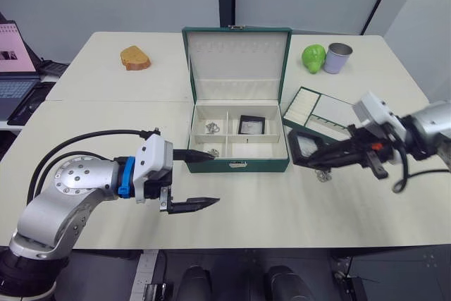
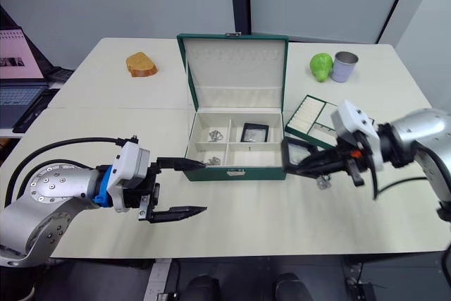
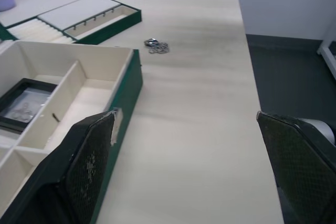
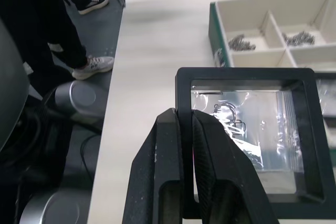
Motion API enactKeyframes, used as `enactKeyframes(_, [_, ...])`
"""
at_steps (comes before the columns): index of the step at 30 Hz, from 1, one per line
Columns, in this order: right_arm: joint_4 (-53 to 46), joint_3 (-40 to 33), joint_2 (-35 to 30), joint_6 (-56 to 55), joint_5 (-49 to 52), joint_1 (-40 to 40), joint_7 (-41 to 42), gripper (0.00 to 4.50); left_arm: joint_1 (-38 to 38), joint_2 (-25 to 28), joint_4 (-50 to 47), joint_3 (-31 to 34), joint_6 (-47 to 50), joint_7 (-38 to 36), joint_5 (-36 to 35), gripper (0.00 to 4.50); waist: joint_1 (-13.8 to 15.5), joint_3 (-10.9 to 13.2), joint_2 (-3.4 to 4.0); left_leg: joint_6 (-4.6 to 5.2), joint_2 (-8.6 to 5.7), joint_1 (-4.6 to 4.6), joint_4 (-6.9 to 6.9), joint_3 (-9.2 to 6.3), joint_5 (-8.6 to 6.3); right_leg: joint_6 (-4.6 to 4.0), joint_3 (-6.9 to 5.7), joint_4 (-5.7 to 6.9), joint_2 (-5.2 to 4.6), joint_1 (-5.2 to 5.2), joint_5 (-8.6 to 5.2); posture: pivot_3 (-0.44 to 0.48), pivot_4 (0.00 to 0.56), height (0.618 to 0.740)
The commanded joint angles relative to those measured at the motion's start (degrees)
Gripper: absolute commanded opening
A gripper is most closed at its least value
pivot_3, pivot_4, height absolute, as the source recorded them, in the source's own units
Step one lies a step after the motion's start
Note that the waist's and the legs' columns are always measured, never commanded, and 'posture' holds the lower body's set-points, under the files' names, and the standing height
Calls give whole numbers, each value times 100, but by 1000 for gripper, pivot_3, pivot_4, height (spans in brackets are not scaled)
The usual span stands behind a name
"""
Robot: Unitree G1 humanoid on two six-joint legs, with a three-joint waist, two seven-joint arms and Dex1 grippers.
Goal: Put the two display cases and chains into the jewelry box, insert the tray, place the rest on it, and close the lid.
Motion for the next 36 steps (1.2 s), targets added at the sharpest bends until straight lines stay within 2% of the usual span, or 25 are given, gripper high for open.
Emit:
enactKeyframes(1, [293, 263, 363, 390, -157, -650, -176, 35, -99, 51, 64, 322, 108, 79, -138, 4500, -7, 0, 0, 0, 0, -3, 0, 1, 0, 0, 0, 5, 0, -8, 0, 0, 150, 740])
enactKeyframes(7, [1165, 726, 1215, 312, -735, -1455, -440, 35, -201, 76, 355, 625, 181, 184, -125, 4500, -3, 0, -1, 0, 0, -35, 6, 4, 1, -1, 0, 37, -1, -64, 0, 0, 150, 740])
enactKeyframes(12, [1709, 1025, 1686, -201, -1317, -1663, -509, 35, -234, 60, 505, 758, 189, 252, -98, 4500, -64, -1, -1, -1, 2, -36, 4, 4, 1, -1, -1, 40, 0, -69, 0, 0, 150, 740])
enactKeyframes(26, [2002, 1744, 2125, -188, -2090, -1726, -160, 35, -139, 4, 402, 749, 230, 367, -116, 4500, -191, 0, 0, -1, 3, -37, 1, 2, 1, -1, -1, 46, 2, -74, 0, 0, 150, 740])
enactKeyframes(36, [2415, 1912, 2432, -267, -2448, -1676, -173, 35, -65, 3, 247, 765, 353, 438, -186, 4500, -289, 0, 0, -1, 3, -37, 0, -1, 1, -1, -3, 46, 3, -72, 0, 0, 150, 740])
